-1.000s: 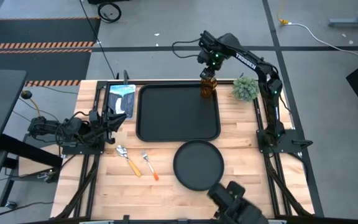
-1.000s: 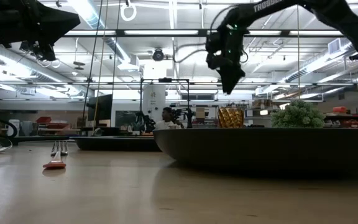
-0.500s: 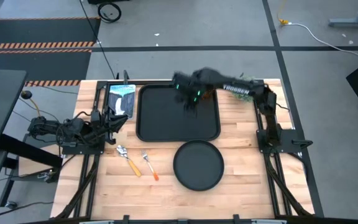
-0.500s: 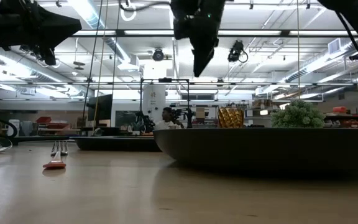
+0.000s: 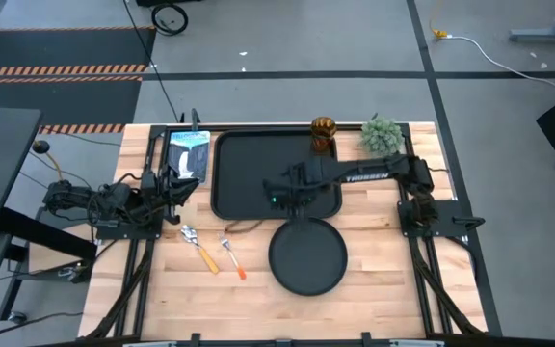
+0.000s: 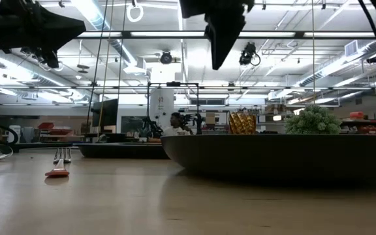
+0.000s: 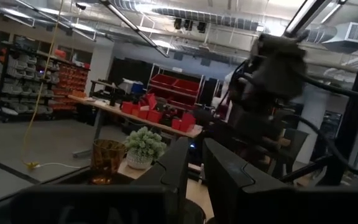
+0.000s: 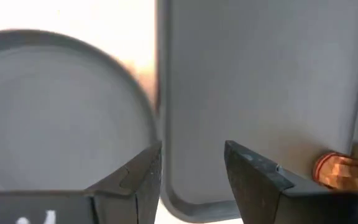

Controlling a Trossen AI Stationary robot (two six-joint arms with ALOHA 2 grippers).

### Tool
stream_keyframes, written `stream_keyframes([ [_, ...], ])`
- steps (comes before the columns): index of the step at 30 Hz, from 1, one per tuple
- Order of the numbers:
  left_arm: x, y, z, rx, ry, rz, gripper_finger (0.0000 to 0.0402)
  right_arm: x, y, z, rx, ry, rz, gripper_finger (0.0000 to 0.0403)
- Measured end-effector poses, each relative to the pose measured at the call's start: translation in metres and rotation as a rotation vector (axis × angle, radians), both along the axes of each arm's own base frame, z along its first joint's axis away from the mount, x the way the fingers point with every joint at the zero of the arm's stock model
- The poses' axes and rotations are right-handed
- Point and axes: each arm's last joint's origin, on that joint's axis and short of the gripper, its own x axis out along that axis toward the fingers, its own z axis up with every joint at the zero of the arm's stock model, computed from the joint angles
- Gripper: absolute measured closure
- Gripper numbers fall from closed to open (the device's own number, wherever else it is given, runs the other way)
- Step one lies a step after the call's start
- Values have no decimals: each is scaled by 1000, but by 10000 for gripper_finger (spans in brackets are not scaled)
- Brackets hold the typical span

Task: Pick and place plate/cup/fork/spoon on tray
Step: Put the black plate on the black tray

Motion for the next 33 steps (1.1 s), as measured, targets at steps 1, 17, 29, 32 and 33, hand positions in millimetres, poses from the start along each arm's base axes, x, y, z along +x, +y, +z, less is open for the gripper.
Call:
stream_keyframes([
  [1,0,0,0,7,1,-3,345,-1,6,0,-4,-2,2,224],
  [17,1,-2,0,82,12,-56,345,-15,79,-11,-192,-95,-97,225],
  [29,1,-2,0,71,8,-54,345,-65,114,-52,-272,-56,-266,225],
  [32,0,-1,0,64,10,-26,345,-84,116,-55,-259,-121,-324,226],
  [33,0,0,0,62,11,-18,345,-89,116,-57,-245,-138,-345,227],
])
